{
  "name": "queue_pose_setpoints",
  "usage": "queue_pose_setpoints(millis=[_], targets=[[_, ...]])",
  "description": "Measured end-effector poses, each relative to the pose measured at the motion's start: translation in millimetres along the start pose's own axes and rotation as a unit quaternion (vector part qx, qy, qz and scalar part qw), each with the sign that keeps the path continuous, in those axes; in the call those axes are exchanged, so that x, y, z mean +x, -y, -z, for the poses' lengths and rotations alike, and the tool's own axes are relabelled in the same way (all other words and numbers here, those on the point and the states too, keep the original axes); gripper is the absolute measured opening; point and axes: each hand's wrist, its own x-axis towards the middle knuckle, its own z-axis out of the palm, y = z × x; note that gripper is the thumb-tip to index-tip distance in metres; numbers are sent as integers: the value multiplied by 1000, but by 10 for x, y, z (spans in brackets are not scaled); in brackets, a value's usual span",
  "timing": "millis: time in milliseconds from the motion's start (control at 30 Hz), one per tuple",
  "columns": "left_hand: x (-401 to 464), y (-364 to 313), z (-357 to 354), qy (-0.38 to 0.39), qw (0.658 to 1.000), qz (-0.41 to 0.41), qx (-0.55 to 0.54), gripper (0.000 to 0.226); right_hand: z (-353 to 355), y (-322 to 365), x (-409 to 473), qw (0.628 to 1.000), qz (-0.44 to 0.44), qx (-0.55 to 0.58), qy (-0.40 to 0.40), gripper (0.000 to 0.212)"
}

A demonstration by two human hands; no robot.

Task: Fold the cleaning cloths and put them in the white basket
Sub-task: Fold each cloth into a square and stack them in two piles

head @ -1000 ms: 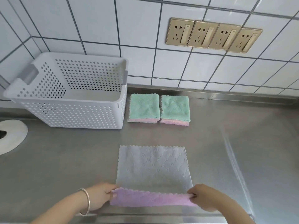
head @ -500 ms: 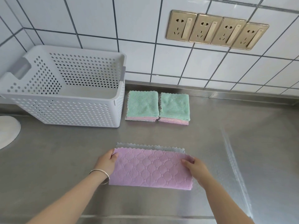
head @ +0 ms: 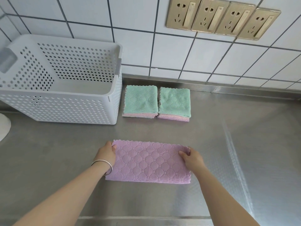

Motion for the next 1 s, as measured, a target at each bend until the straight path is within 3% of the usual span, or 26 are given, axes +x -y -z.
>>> queue_pose_setpoints(millis=[167, 233, 333, 467, 567, 667, 800, 900, 1000], targets=[[-53, -26, 25, -30, 999, 17, 30, 27, -6, 12, 10, 998, -43, 25, -29, 46], [-127, -22, 26, -91, 996, 21, 7, 28, 2, -2, -37, 993, -64, 84, -53, 50], [-237, -2, -85, -190, 975, -96, 68, 43, 5, -87, -207, 982, -91, 144, -82, 58], [-376, -180, -316, -79, 930, -292, 211, 49, -49, -251, -511, 982, -102, 128, -90, 58], [-448, -280, -554, -4, 876, -377, 301, 55, -165, -322, -682, 986, -100, 120, -60, 53], [-512, -350, -682, 67, 868, -367, 327, 69, -261, -364, -733, 990, -94, 86, -61, 42], [-455, -342, -760, 54, 868, -374, 321, 89, -308, -371, -739, 991, -99, 6, -93, 31], [-467, -367, -725, 87, 873, -349, 328, 94, -320, -326, -741, 988, -114, -47, -96, 33], [-486, -450, -671, 107, 882, -323, 327, 92, -293, -264, -717, 986, -120, -99, -52, 19]])
